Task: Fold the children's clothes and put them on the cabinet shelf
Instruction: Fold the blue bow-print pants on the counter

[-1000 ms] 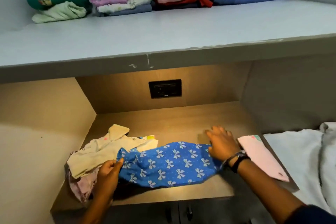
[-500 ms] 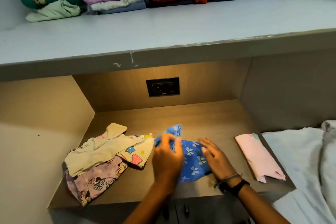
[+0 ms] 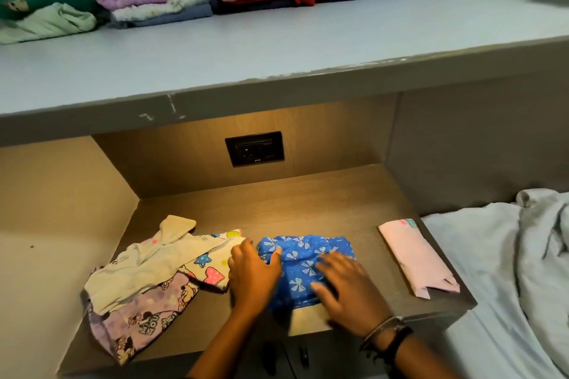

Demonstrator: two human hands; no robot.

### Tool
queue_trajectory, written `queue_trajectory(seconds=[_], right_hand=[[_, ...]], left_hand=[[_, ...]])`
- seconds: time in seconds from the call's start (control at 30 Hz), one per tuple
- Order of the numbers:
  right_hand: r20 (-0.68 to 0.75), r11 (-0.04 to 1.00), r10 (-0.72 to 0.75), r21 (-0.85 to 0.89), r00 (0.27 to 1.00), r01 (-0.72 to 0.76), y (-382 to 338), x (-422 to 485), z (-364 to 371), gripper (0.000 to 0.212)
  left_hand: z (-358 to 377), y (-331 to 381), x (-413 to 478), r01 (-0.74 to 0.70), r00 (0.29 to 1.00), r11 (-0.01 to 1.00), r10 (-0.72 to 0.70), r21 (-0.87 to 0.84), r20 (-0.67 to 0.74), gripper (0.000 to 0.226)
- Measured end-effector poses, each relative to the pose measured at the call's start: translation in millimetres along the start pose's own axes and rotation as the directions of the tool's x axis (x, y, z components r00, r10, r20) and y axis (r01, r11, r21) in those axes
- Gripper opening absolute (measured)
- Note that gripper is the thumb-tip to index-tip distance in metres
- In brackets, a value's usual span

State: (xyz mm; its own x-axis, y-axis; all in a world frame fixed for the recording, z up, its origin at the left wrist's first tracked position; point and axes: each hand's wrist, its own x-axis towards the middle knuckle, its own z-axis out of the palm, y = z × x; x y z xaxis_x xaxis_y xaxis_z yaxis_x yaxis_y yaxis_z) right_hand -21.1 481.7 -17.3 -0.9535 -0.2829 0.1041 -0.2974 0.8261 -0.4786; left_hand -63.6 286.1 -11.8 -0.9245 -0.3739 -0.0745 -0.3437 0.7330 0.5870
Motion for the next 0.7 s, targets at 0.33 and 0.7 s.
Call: queue_trajectory(seconds=[0.33, 0.7], right_hand=[[0.156, 0.989, -0.119, -0.073, 0.981, 0.131, -12, 12, 24, 0.058], [0.169, 0.939, -0.047, -0.328, 0.984, 0.101, 20, 40, -30, 0.059]], left_hand=[[-21, -19, 68, -0.279, 0.805, 0.959, 0.265, -0.054, 0.531, 0.034], [-13, -15, 16, -0.208, 0.782, 0.975, 0.114, 0.084, 0.613, 0.041]])
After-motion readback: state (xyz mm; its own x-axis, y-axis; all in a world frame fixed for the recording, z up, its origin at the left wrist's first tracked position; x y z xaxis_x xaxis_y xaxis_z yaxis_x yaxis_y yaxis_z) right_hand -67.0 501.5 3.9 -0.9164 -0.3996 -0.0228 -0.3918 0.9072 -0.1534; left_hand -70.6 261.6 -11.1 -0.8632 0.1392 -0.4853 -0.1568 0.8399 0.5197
